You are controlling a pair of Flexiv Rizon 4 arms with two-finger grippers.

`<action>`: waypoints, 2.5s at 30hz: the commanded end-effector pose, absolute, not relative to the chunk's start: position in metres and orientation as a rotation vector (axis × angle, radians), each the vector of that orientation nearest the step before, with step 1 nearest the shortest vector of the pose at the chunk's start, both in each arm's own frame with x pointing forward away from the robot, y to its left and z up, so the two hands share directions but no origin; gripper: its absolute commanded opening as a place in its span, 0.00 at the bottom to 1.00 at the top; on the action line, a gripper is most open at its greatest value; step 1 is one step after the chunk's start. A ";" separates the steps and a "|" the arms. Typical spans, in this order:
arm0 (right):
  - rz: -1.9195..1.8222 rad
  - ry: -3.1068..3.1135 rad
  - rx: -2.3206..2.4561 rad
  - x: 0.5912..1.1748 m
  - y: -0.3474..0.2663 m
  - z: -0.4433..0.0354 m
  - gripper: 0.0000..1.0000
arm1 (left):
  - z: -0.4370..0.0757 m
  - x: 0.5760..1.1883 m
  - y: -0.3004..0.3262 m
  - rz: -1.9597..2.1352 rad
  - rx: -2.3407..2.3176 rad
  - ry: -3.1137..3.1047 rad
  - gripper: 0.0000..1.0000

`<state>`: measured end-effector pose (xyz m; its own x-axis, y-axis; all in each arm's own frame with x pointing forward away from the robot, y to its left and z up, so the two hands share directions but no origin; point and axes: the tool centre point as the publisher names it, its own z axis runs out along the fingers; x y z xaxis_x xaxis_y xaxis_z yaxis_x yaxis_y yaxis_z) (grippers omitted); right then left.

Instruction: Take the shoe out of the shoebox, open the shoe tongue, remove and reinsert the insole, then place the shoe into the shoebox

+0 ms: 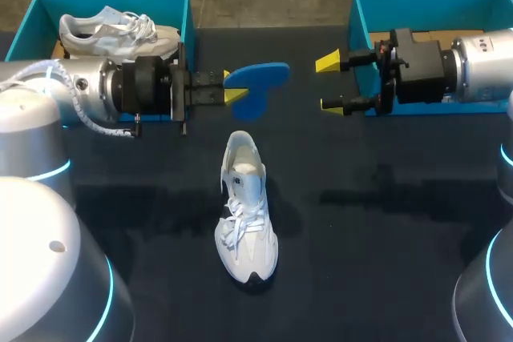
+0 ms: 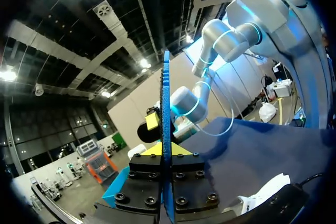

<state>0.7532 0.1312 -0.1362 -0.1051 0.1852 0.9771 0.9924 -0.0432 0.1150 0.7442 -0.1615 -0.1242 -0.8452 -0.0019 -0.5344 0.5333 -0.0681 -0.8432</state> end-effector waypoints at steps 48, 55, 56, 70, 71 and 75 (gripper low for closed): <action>-1.239 -1.402 -1.333 0.753 0.132 -0.136 1.00 | -0.109 0.748 -0.155 -3.018 -1.126 1.980 0.00; -1.239 -1.402 -1.333 0.753 0.132 -0.136 1.00 | -0.117 0.749 -0.155 -2.987 -1.427 2.024 0.00; -1.239 -1.402 -1.333 0.753 0.132 -0.136 1.00 | -0.118 0.749 -0.154 -2.975 -1.465 2.026 0.00; -1.120 -1.614 -1.507 0.746 0.143 -0.099 1.00 | -0.124 0.754 -0.156 -2.988 -1.786 1.977 0.00; -1.128 -1.627 -1.508 0.746 0.145 -0.096 1.00 | -0.124 0.754 -0.156 -2.987 -1.805 1.984 0.00; -1.112 -1.669 -1.551 0.745 0.148 -0.086 1.00 | -0.125 0.756 -0.156 -2.995 -1.874 1.945 0.00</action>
<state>0.7477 0.1452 -0.0946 -0.1519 0.4043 0.9019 0.9836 -0.0283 0.1784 0.7557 -0.1536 -0.1250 -0.2785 0.2164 0.9358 -0.9430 -0.2465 -0.2236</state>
